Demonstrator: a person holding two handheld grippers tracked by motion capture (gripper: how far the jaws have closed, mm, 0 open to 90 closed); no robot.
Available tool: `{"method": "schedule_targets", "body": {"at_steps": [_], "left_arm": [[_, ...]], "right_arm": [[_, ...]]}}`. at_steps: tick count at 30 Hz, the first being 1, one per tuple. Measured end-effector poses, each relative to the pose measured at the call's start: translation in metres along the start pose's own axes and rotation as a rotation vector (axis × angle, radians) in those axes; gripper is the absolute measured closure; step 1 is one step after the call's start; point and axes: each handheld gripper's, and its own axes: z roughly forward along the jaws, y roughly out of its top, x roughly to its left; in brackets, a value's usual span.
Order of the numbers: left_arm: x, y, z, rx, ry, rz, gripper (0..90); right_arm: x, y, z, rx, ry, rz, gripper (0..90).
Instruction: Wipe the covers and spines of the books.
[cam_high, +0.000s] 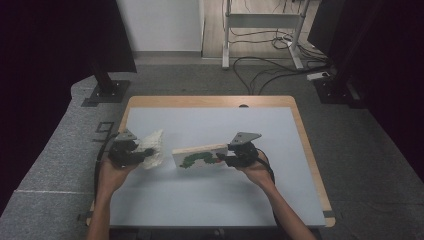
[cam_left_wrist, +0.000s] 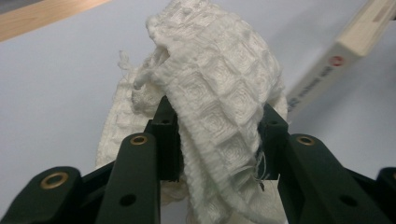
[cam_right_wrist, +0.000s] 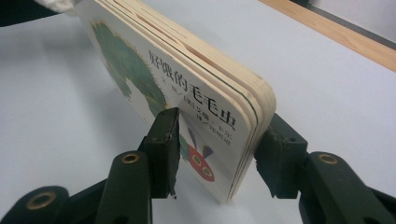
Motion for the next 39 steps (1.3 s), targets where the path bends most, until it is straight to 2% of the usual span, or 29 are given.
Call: {"method": "schedule_targets", "body": {"at_steps": [9, 17, 21, 28, 34, 39], "left_arm": [[0.031, 0.001, -0.001, 0.005, 0.066, -0.046, 60.0], [0.049, 0.002, 0.011, 0.004, 0.082, -0.075, 59.6], [0.055, 0.000, 0.026, 0.033, 0.121, -0.079, 59.3], [0.063, -0.008, 0.050, 0.054, 0.122, -0.125, 58.6], [0.067, -0.020, 0.063, 0.068, 0.127, -0.162, 58.2], [0.067, -0.028, 0.070, 0.081, 0.126, -0.170, 57.3]], "right_arm": [[0.000, 0.000, 0.000, 0.002, 0.002, -0.002, 51.7], [0.000, 0.001, 0.000, 0.003, 0.003, -0.004, 51.7], [0.000, 0.001, -0.001, 0.002, 0.003, -0.004, 51.6], [0.000, 0.001, 0.000, 0.000, 0.002, -0.004, 50.8], [0.000, 0.000, 0.000, -0.004, 0.007, -0.001, 50.8], [0.000, -0.001, 0.000, -0.004, 0.008, -0.001, 50.7]]}}
